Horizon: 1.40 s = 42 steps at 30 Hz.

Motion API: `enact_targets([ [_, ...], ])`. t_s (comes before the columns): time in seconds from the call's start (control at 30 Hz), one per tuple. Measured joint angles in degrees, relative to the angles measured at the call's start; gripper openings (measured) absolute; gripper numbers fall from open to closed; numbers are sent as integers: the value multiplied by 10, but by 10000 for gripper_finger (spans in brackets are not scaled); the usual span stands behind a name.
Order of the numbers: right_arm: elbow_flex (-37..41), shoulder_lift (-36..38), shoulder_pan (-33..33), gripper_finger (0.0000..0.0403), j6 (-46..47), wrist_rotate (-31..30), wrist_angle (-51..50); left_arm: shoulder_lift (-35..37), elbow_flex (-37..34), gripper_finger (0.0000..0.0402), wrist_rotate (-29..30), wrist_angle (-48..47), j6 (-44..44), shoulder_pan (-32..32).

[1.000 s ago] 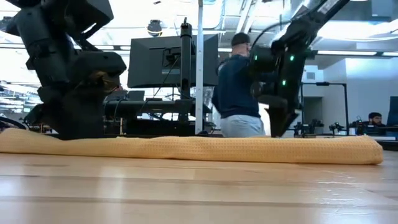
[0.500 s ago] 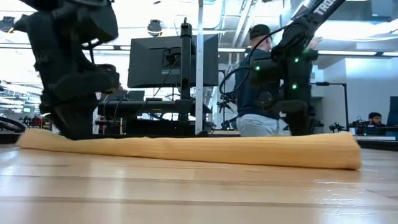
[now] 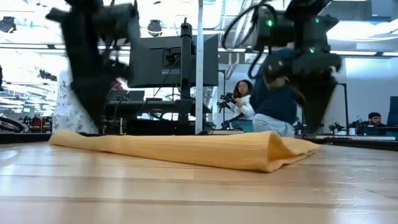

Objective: Roll towel
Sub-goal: Roll the yellow towel

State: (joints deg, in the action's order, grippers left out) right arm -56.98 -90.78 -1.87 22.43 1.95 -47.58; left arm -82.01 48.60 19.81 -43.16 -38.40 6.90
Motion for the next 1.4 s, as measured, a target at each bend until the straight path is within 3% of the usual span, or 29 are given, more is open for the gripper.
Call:
enact_targets([
  [0.1, -2, 7, -40, 182, -9, -44, 7, 14, -2, 155, 0, -4, -71, 27],
  [0.27, 22, -13, -122, 182, -49, -49, 40, 10, -47, 155, 14, -61, -218, 63],
  [0.4, 48, -38, -164, 182, -59, -49, 77, 12, -95, 155, 29, -62, -296, 52],
  [0.53, 67, -51, -166, 182, -60, -29, 88, 13, -126, 155, 46, -68, -330, 31],
  [0.83, 88, -46, -44, 182, 44, 11, 82, 13, -149, 155, 76, -40, -186, -27],
  [1.07, 85, -35, 56, 182, 163, 50, 147, 13, -149, 155, 102, -10, -17, -109],
  [1.23, 65, -39, 83, 182, 152, 65, 203, 13, -143, 155, 83, 46, 83, -195],
  [1.4, 8, -38, 64, 182, 101, 62, 116, 31, -89, 155, 64, -13, 127, -228],
])
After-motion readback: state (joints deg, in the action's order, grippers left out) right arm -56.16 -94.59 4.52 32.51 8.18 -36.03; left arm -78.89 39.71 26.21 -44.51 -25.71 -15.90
